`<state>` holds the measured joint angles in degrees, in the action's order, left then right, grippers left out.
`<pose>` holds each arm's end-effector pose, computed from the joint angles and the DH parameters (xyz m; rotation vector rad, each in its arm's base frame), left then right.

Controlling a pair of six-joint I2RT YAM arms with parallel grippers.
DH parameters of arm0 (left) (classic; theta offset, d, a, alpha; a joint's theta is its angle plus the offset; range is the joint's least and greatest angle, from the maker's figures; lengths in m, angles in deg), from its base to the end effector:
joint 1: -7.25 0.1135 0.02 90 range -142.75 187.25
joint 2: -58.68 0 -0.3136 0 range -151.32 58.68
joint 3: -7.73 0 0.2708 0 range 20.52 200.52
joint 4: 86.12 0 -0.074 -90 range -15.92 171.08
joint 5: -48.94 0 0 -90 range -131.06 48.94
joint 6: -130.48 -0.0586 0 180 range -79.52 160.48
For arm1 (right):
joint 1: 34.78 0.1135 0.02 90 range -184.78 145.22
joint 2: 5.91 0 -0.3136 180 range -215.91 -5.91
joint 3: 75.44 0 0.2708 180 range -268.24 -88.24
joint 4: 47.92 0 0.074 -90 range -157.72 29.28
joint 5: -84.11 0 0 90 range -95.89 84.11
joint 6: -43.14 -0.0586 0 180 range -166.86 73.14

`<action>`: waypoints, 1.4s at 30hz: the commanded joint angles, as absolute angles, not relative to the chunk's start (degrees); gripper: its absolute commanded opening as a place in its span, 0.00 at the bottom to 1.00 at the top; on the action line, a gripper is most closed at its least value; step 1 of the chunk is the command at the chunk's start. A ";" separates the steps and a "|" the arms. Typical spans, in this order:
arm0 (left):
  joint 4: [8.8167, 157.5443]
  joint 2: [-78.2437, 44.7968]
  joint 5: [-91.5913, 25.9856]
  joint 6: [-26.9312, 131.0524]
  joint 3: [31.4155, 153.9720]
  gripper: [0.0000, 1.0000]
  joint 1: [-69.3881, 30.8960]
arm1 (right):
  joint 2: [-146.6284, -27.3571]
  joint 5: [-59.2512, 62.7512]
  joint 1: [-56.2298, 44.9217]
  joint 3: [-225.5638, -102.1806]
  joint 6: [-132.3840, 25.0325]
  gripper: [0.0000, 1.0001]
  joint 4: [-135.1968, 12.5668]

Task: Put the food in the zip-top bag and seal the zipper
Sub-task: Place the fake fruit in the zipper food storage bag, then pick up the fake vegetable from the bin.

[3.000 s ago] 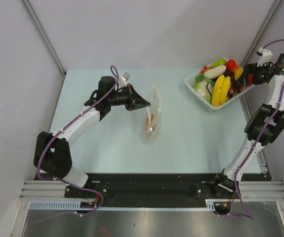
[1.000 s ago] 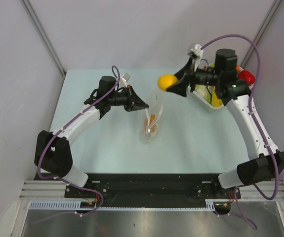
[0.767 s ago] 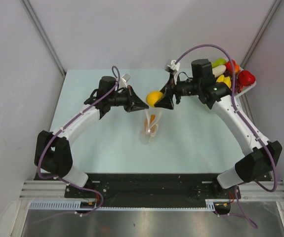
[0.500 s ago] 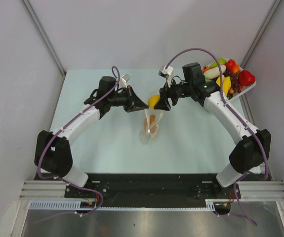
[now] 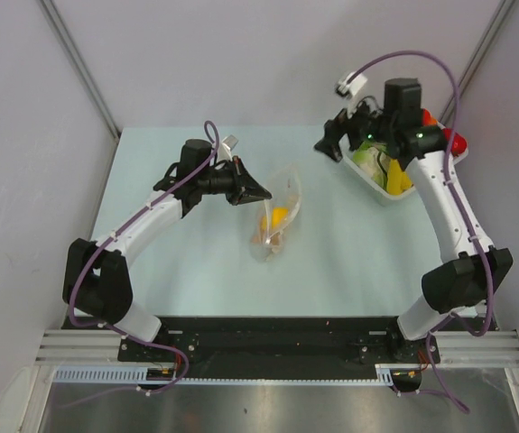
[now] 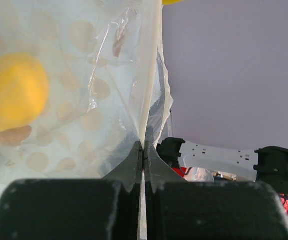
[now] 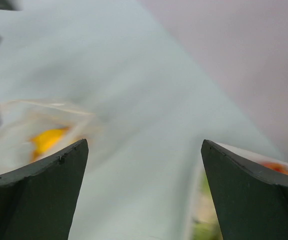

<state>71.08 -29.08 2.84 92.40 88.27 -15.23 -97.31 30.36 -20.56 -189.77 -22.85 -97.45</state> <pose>0.3328 -0.1817 0.3347 -0.0664 2.3379 -1.5261 0.3652 0.1283 0.4782 -1.0051 1.7033 0.5301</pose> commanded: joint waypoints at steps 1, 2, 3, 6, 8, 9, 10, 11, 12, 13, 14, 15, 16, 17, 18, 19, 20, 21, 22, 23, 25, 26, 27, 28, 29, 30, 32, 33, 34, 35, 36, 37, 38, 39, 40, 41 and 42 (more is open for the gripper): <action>72.46 -28.24 3.94 91.37 90.49 0.00 -14.89 | -104.15 17.77 -26.50 -199.92 -10.67 0.99 -100.00; 72.46 -28.24 4.02 91.37 90.40 0.00 -14.81 | -105.39 13.92 -27.13 -200.99 -6.21 0.98 -100.79; 72.38 -28.33 3.94 91.37 90.31 0.00 -14.81 | -106.71 12.67 -27.83 -201.96 -4.52 0.98 -101.06; 72.64 -28.59 4.02 91.37 90.13 0.00 -14.81 | -110.41 6.08 -28.45 -203.55 3.31 0.93 -101.15; 72.73 -28.77 4.11 91.46 90.13 0.00 -14.81 | -111.81 1.87 -27.93 -202.07 7.26 0.89 -99.40; 72.81 -28.94 4.11 91.54 90.13 0.00 -14.81 | -112.17 0.45 -27.66 -201.45 10.41 0.88 -98.43; 72.90 -29.03 4.02 91.55 90.05 0.00 -14.81 | -112.52 -1.83 -27.40 -200.92 11.66 0.86 -96.77; 72.90 -29.03 4.11 91.55 90.05 0.00 -14.81 | -112.96 -2.89 -26.70 -199.96 12.89 0.86 -95.80; 72.90 -29.03 4.11 91.55 90.05 0.00 -14.72 | -113.31 -4.29 -26.35 -198.21 15.60 0.86 -94.66; 72.99 -29.12 4.20 91.55 90.05 0.00 -14.81 | -113.58 -5.61 -25.82 -197.32 16.93 0.83 -92.73; 72.90 -29.03 4.20 91.55 90.13 0.00 -14.72 | -113.93 -8.67 -25.56 -196.53 18.34 0.82 -91.93; 72.82 -29.21 4.29 91.55 90.05 0.00 -14.72 | -114.97 -9.83 -24.94 -195.74 19.48 0.81 -91.57; 72.99 -29.21 4.20 91.55 90.05 0.00 -14.72 | -115.59 -11.50 -24.85 -195.64 21.41 0.80 -91.22; 72.99 -29.29 4.37 91.55 90.05 0.00 -14.63 | -116.30 -12.12 -24.68 -195.81 22.13 0.79 -91.13; 72.90 -29.38 4.46 91.63 90.13 0.00 -14.63 | -117.35 -12.57 -24.85 -195.90 22.74 0.79 -91.13; 72.90 -29.38 4.55 91.72 90.13 0.00 -14.54 | -118.05 -13.88 -24.85 -195.99 24.49 0.78 -91.30; 72.99 -29.47 4.64 91.81 90.13 0.00 -14.46 | -118.50 -14.50 -24.85 -195.90 25.38 0.77 -91.22; 72.90 -29.47 4.64 91.72 90.13 0.00 -14.46 | -118.76 -15.03 -24.94 -195.90 26.25 0.77 -91.30; 72.82 -29.47 4.73 91.72 90.05 0.00 -14.37 | -119.37 -15.38 -25.20 -195.99 26.87 0.76 -91.74; 72.99 -29.38 4.81 91.72 90.05 0.00 -14.37 | -119.55 -15.56 -25.29 -196.08 27.66 0.76 -92.18; 73.08 -29.30 4.73 91.81 89.61 0.00 -14.19 | -119.99 -16.34 -25.38 -196.08 28.54 0.76 -93.06; 73.25 -29.30 4.81 91.81 89.61 0.00 -14.28 | -120.17 -16.70 -25.38 -195.91 29.25 0.75 -93.15; 73.34 -29.30 4.81 92.07 89.52 0.00 -14.28 | -120.43 -16.96 -25.46 -195.82 29.60 0.76 -93.33; 73.69 -29.30 4.90 92.16 89.34 0.00 -14.28 | -120.52 -17.31 -25.38 -195.82 29.86 0.76 -93.15; 73.78 -29.38 4.99 92.33 89.26 0.00 -14.28 | -120.96 -17.40 -25.55 -195.82 30.04 0.76 -93.06; 73.87 -29.38 4.99 92.51 89.08 0.00 -14.28 | -121.22 -17.58 -25.64 -195.82 30.57 0.76 -92.89; 73.87 -29.38 5.08 92.60 89.08 0.00 -14.28 | -122.36 -18.54 -25.99 -195.82 31.10 0.77 -92.10; 73.87 -29.30 5.08 92.60 89.08 0.00 -14.28 | -122.72 -18.72 -26.17 -196.08 31.62 0.76 -91.75; 73.96 -29.21 5.08 92.60 89.17 0.00 -14.28 | -123.07 -18.90 -26.25 -196.17 31.80 0.76 -91.57; 73.87 -29.29 5.17 92.51 89.17 0.00 -14.19 | -123.77 -18.99 -26.52 -196.34 32.06 0.76 -91.57; 73.87 -29.21 5.17 92.51 89.17 0.00 -14.10 | -124.12 -19.07 -26.69 -196.69 32.24 0.76 -91.48; 73.87 -29.21 5.17 92.51 89.08 0.00 -14.10 | -124.30 -18.81 -26.78 -196.87 32.24 0.76 -91.57; 73.78 -29.29 5.17 92.51 89.08 0.00 -14.02 | -124.65 -18.81 -26.87 -197.13 32.33 0.76 -91.48; 73.78 -29.30 5.08 92.43 89.08 0.00 -13.93 | -125.17 -18.81 -27.04 -197.40 32.42 0.76 -91.39; 73.78 -29.30 5.25 92.42 89.17 0.00 -14.02 | -125.44 -18.72 -27.13 -197.49 32.59 0.76 -91.13; 73.78 -29.47 5.17 92.42 89.08 0.00 -14.02 | -125.53 -18.72 -27.22 -197.49 32.68 0.75 -90.96; 73.78 -29.38 5.25 92.51 88.99 0.01 -13.93 | -125.97 -18.72 -27.48 -197.49 32.85 0.75 -90.87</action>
